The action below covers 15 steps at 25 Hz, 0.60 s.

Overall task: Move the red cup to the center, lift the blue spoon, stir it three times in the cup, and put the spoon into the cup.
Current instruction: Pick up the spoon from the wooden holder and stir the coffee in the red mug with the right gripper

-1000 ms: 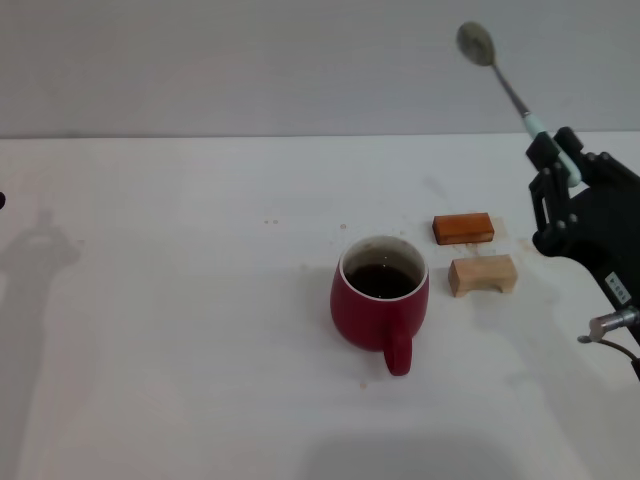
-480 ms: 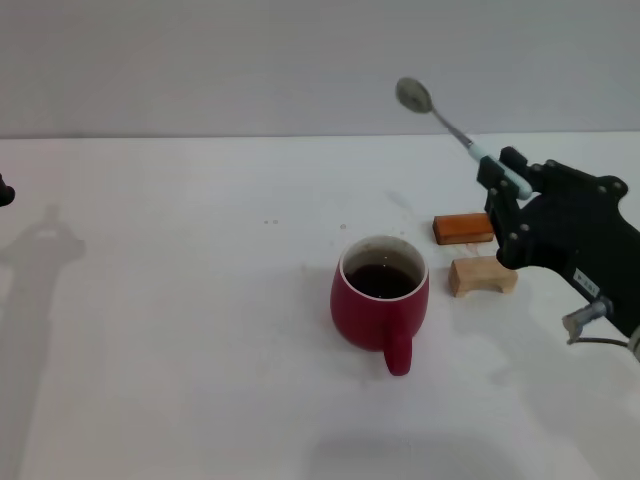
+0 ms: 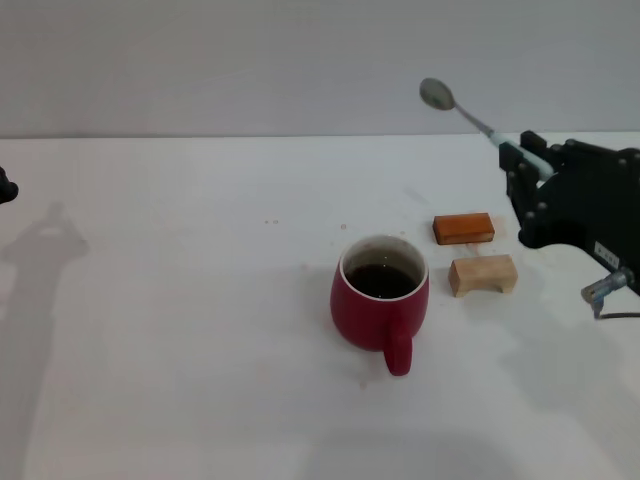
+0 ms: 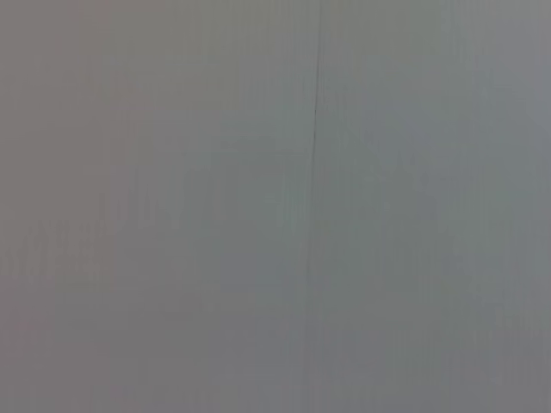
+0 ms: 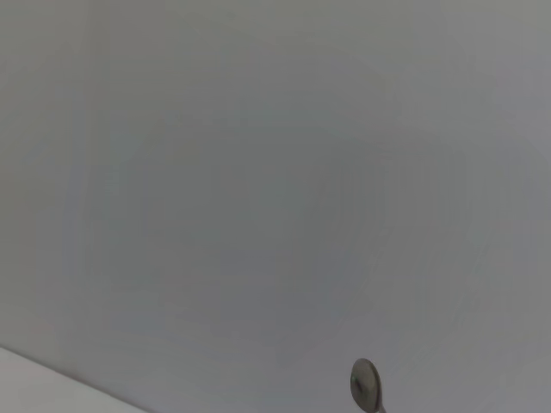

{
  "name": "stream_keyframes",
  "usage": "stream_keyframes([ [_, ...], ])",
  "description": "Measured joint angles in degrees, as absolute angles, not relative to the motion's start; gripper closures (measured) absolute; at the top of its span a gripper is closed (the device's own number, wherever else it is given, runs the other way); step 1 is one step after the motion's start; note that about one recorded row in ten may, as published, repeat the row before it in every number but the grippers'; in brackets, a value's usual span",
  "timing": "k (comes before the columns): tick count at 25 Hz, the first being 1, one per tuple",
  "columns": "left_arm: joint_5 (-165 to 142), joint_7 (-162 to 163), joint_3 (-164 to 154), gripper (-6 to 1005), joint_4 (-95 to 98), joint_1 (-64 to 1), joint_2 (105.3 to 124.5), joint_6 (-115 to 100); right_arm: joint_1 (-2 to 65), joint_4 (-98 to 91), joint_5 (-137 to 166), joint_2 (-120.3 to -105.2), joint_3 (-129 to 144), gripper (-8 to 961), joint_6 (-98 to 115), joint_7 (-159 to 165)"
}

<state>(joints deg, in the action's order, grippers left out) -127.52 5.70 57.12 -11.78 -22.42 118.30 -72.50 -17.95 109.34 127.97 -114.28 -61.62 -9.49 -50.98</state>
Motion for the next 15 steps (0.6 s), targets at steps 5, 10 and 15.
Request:
stream_keyframes([
  [5,-127.50,5.70,57.12,950,-11.78,-22.41,118.30,-72.49,-16.82,106.51,123.10,-113.67,-61.66,818,-5.33,-53.81],
  [10,-127.53,5.70,57.12,949,-11.78,-22.51,118.29,-72.50,-15.42,102.08,111.66,-113.05,-61.61,818,-0.86,-63.91],
  [15,-127.55,5.71,57.12,949,-11.78,-22.64,118.29,-72.51,-14.56,98.98,101.96,-114.51,-62.08,818,0.63,-74.88],
])
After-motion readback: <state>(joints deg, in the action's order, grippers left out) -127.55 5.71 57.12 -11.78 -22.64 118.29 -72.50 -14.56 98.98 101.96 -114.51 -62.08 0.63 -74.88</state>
